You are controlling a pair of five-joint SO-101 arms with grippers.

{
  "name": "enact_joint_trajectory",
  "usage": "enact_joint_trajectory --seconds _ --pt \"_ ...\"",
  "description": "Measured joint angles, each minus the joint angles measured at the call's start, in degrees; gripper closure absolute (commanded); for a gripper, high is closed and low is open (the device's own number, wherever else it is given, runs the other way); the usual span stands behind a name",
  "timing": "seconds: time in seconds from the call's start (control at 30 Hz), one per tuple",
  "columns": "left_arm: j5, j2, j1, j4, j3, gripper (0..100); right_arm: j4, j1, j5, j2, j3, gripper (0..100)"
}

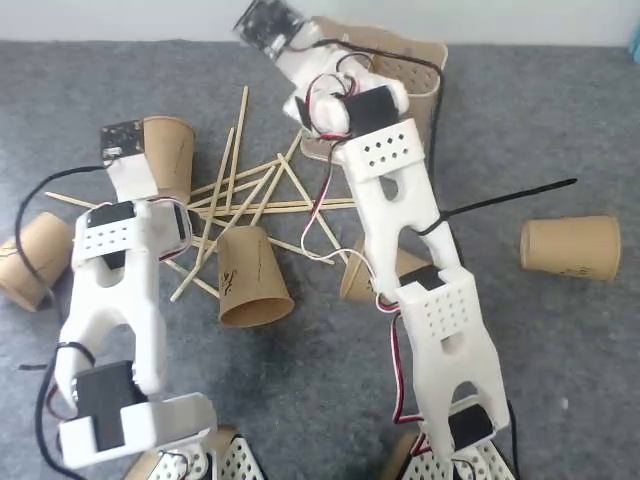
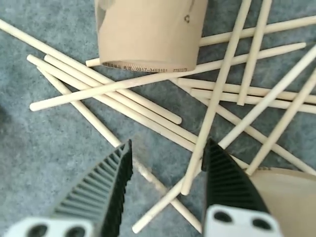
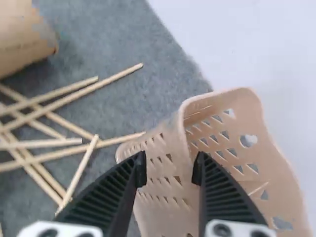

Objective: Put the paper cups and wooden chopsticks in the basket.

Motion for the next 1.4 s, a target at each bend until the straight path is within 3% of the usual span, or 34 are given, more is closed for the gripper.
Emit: enact_joint_trajectory --seconds 0.17,0.9,1.1,1.23,1.4 --pt "-0.35 0.00 1.32 0.00 0.26 78 1.49 0.00 9.49 0.00 0.00 82.8" --pt "-1.76 0.00 1.58 -1.58 2.02 78 3.60 2.02 21.89 -0.35 2.73 83.4" --pt "-1.76 0.00 1.58 -1.58 2.02 78 -0.09 2.37 23.21 -1.76 7.03 99.7" --pt "-2.02 0.00 1.58 -1.58 2.02 78 -0.44 1.93 28.22 -1.14 7.91 98.9" --pt "-2.02 0.00 1.58 -1.58 2.02 78 1.14 1.76 29.27 -0.88 9.23 99.1"
